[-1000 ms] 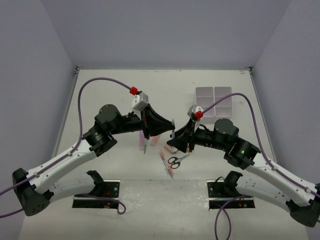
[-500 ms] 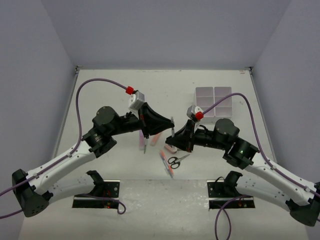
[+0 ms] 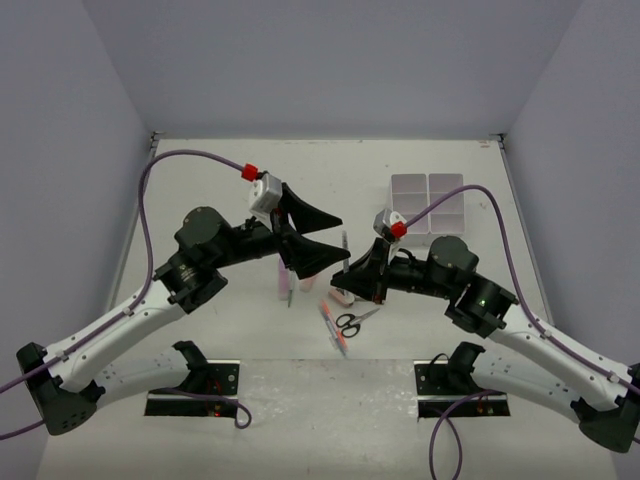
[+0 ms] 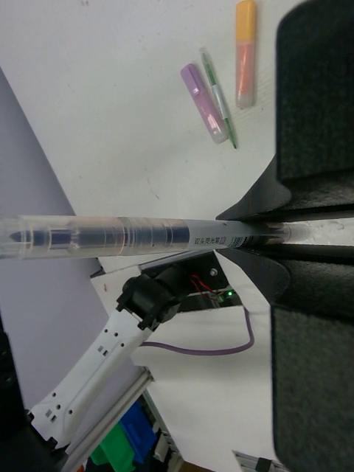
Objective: Sort the stationery into containers
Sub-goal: Close the pen cap on the pen, then place the pen in the storage box.
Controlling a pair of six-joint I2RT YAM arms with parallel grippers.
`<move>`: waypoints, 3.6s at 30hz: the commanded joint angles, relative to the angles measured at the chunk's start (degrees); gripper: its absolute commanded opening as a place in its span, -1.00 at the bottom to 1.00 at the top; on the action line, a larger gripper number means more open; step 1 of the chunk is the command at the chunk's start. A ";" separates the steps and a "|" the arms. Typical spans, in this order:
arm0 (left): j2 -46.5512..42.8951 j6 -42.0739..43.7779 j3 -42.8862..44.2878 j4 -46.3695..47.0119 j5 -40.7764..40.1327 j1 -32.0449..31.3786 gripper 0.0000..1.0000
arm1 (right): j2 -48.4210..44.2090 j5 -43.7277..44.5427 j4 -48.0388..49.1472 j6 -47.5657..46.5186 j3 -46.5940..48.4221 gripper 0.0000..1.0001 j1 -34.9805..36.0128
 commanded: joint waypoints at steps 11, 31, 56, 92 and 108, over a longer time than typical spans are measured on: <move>3.75 2.00 3.92 -0.68 -2.17 0.00 -0.05 | 1.12 -2.72 -0.25 -0.68 2.45 -1.00 -0.09; 4.37 -3.63 -5.19 6.31 3.26 -0.23 -1.00 | 2.21 6.17 -1.60 -1.41 12.07 -1.00 -0.11; 1.86 -7.47 -24.12 15.72 0.18 -7.55 -1.00 | 11.22 1.68 -2.58 -3.89 28.56 -1.00 -7.39; -6.89 3.10 4.63 -24.72 -62.94 -4.60 1.00 | 19.68 33.19 15.95 -5.38 8.48 -1.00 -19.65; -31.72 7.75 -8.73 -39.70 -40.94 -4.68 1.00 | 43.20 38.40 44.59 -12.55 11.08 -1.00 -36.29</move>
